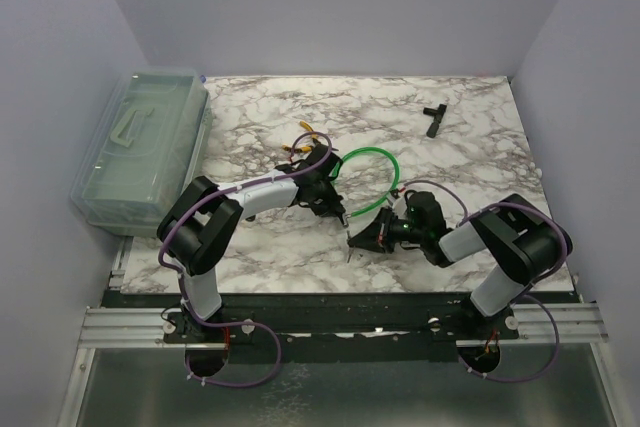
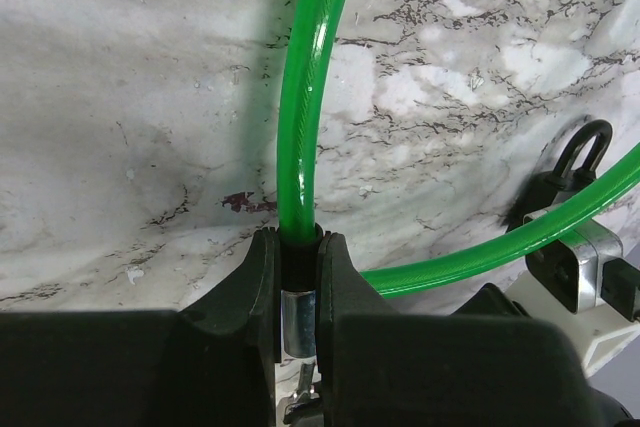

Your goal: Unlock with the key

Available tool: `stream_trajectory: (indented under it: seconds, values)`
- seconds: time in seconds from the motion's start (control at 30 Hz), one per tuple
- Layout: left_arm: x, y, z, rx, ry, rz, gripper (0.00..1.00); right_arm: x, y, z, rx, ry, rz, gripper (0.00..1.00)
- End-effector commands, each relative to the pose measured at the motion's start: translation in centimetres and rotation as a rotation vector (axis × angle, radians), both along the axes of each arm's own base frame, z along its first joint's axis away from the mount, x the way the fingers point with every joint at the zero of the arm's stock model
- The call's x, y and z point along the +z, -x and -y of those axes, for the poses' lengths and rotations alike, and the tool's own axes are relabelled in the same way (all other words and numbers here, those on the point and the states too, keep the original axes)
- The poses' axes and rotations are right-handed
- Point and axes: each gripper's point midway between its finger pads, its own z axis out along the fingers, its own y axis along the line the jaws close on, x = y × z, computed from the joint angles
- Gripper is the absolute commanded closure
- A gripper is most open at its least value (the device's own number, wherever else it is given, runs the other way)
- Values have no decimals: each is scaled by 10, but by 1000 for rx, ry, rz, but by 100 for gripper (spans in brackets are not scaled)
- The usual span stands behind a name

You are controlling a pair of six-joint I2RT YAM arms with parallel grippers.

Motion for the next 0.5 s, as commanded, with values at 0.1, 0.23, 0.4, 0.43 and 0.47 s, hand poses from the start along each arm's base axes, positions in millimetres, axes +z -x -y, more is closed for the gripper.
stream_trajectory:
  seconds: [0.1,0.23,0.4,0.43,0.47]
  values:
    - [24,-6,10,-2,90,46,100,9,-3,-6,27,-69,35,100]
    - [24,-5,10,-3,92,46,100,11,-5,-8,30,-84,43,99]
    - [25,-5,11,-3,99,46,100,11,-9,-10,26,-83,48,100]
    - [26,-5,11,-3,100,48,100,11,-10,-10,26,-82,49,100]
    - [26,-4,11,-4,102,48,100,10,-10,-10,25,-80,49,100]
